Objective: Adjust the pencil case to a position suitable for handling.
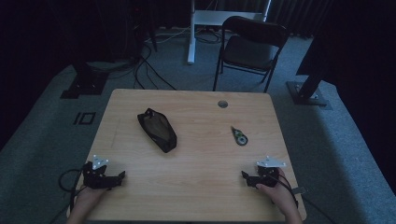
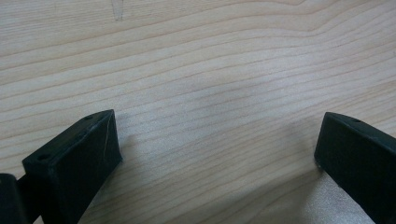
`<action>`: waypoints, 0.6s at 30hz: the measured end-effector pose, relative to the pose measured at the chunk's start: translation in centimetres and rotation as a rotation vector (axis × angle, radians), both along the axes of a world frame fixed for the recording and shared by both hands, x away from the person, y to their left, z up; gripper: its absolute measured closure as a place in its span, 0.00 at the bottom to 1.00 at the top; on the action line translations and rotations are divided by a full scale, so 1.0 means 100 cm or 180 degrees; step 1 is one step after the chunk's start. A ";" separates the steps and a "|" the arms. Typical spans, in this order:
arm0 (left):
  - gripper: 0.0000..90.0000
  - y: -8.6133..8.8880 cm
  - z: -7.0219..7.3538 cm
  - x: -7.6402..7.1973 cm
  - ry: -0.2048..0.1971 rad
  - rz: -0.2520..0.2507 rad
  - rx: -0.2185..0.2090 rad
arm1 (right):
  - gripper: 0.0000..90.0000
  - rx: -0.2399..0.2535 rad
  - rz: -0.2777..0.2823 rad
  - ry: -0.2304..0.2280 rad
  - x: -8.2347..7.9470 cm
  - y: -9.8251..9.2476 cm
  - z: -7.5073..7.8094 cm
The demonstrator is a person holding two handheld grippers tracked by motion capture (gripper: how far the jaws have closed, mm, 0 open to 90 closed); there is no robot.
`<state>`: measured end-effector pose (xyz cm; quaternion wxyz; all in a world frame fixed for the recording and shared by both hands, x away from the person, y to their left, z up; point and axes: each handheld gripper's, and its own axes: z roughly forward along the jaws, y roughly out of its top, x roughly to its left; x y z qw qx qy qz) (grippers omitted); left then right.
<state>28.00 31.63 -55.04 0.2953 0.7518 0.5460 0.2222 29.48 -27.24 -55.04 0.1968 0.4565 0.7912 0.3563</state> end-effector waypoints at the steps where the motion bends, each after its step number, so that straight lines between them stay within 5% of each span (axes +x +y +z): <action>1: 0.00 0.000 0.000 0.000 0.0000 0.0000 0.0000 | 0.21 0.0045 0.0042 0.0022 0.001 0.000 0.000; 5: 0.00 0.000 0.000 0.000 -0.0002 0.0002 -0.0003 | 0.30 0.0076 0.0187 0.0103 0.005 -0.001 0.001; 18: 0.00 0.000 0.000 0.000 -0.0002 0.0003 -0.0004 | 0.29 0.0078 0.0216 -0.0163 0.007 0.009 0.020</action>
